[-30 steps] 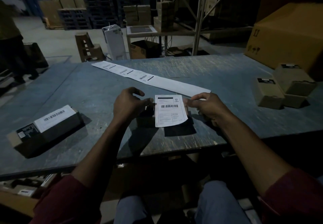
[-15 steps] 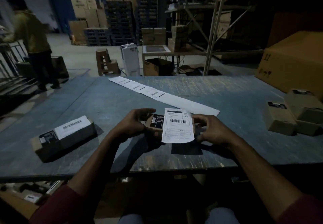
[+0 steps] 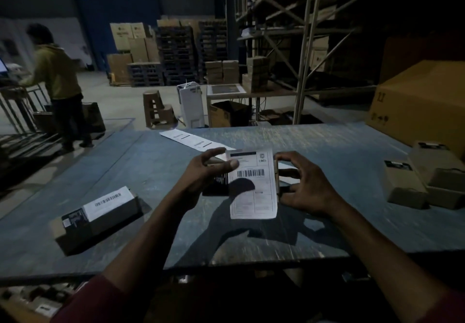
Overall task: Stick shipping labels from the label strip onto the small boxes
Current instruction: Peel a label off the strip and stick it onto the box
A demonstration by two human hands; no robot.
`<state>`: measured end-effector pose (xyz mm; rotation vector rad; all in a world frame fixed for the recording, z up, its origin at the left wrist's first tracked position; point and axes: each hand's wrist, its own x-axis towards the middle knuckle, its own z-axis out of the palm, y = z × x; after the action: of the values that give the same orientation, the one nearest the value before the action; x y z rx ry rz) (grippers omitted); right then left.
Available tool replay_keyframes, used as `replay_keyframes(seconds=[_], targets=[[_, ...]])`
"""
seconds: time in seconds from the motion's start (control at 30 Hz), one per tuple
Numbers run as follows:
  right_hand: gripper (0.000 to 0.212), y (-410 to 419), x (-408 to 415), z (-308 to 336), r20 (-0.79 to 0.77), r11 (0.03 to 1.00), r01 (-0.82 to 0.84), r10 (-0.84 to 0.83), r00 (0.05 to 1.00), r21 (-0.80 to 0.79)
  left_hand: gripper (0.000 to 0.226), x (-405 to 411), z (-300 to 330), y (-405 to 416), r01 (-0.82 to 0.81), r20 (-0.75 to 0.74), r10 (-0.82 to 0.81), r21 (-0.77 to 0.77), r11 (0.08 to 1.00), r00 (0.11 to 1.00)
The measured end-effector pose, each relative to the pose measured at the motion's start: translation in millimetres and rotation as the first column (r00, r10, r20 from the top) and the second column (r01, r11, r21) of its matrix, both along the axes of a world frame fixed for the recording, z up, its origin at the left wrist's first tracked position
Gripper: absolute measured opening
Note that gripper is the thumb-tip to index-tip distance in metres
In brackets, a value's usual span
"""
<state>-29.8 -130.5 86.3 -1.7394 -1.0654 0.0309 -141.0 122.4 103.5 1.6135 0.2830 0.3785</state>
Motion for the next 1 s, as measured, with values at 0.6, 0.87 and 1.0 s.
replay_keyframes(seconds=[0.6,0.87,1.0], targets=[[0.055,17,0,8,-0.53,0.985,-0.054,0.134,0.837,0.163,0.083,-10,1,-50,-0.188,0.156,0.173,0.086,0.979,0.973],[0.058,17,-5,3,-0.5,0.978,0.027,0.083,0.862,0.208,0.093,-14,3,-64,-0.163,0.083,0.168,-0.063,0.985,0.982],[0.06,15,-5,11,-0.514,0.994,-0.009,0.066,0.856,0.113,0.092,-16,3,-65,-0.2,0.113,0.207,-0.069,0.977,0.972]])
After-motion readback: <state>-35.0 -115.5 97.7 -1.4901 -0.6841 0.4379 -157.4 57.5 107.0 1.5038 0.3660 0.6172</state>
